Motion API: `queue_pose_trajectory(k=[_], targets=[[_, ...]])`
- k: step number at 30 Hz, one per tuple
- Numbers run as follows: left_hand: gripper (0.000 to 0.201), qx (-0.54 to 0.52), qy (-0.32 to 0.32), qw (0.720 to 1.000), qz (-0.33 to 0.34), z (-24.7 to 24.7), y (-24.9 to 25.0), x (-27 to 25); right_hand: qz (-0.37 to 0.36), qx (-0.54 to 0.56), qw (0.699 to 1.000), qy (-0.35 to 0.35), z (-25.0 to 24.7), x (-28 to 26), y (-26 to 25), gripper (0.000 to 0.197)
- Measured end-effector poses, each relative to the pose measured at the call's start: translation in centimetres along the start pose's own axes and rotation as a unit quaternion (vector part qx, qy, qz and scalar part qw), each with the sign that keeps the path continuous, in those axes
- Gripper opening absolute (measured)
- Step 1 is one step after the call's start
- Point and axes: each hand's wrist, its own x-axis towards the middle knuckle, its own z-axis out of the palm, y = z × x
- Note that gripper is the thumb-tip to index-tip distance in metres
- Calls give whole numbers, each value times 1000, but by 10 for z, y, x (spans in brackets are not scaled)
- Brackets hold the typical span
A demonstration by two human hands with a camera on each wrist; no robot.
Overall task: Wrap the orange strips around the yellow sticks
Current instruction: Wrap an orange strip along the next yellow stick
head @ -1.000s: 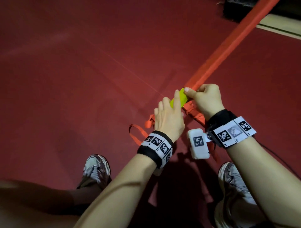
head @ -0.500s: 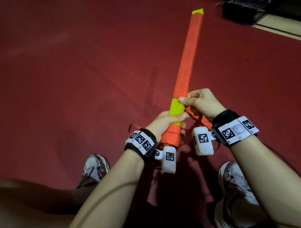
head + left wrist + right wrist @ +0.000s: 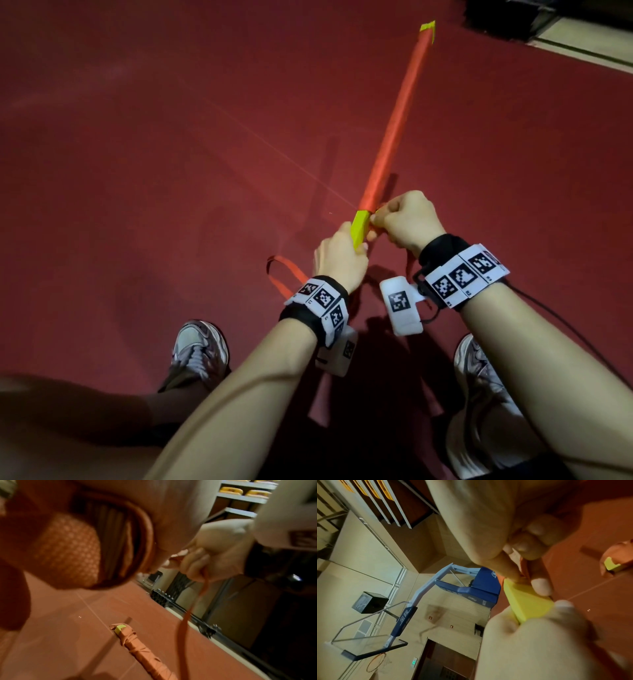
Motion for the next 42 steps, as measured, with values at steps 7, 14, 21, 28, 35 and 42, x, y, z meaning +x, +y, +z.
queue_pose_trajectory(k=[7, 14, 21, 28, 35, 42], targets=[[58, 114, 4, 993, 16, 14, 10, -10, 86, 196, 977, -11, 3, -4, -3, 16], [42, -62, -14, 998, -7, 6, -1, 2, 99, 226, 967, -55, -3, -2, 6, 14], [11, -205, 0, 978, -43, 1, -2, 6, 56, 106, 992, -26, -13, 11, 7, 17], [36, -404, -36, 910, -88, 6, -5, 6, 40, 19, 999, -11, -20, 14, 16, 17], [46, -566, -106, 809, -118, 5, -11, 4, 44, -4, 999, -23, -22, 16, 18, 16], [40, -466, -87, 873, -112, 6, -17, 6, 32, 49, 996, -60, -24, 9, 6, 17]])
